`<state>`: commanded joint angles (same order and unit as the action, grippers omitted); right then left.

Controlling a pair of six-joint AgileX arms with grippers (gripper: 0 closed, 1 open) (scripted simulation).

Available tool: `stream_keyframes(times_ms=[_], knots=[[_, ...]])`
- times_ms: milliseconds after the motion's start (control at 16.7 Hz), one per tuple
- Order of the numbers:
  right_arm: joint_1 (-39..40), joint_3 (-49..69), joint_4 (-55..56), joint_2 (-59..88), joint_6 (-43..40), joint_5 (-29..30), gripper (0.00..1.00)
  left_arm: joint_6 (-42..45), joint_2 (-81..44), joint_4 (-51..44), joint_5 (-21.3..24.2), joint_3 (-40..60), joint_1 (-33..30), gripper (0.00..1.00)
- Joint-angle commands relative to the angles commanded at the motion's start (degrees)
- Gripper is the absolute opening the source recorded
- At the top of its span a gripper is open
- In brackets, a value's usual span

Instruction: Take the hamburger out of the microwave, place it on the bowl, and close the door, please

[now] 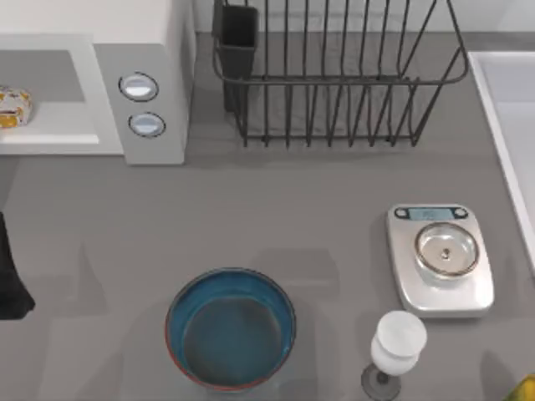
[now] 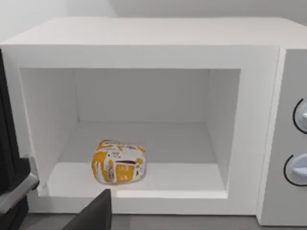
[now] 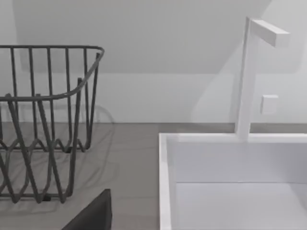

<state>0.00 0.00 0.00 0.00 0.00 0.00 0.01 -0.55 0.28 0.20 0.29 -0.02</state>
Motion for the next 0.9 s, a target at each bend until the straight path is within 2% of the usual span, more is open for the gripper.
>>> stream_keyframes(times_ms=[180, 420, 900], knots=[[0.00, 0.00, 0.00, 0.00, 0.00, 0.00, 1.00, 0.11, -5.19, 2.55, 1.72, 2.62, -0.15, 1.00], [0.00, 0.00, 0.00, 0.00, 0.00, 0.00, 1.00, 0.49, -20.16, 9.45, 5.66, 9.52, -0.24, 1.00], [0.00, 0.00, 0.00, 0.00, 0.00, 0.00, 1.00, 2.03, -68.46, 30.86, 13.07, 29.75, 1.92, 1.00]])
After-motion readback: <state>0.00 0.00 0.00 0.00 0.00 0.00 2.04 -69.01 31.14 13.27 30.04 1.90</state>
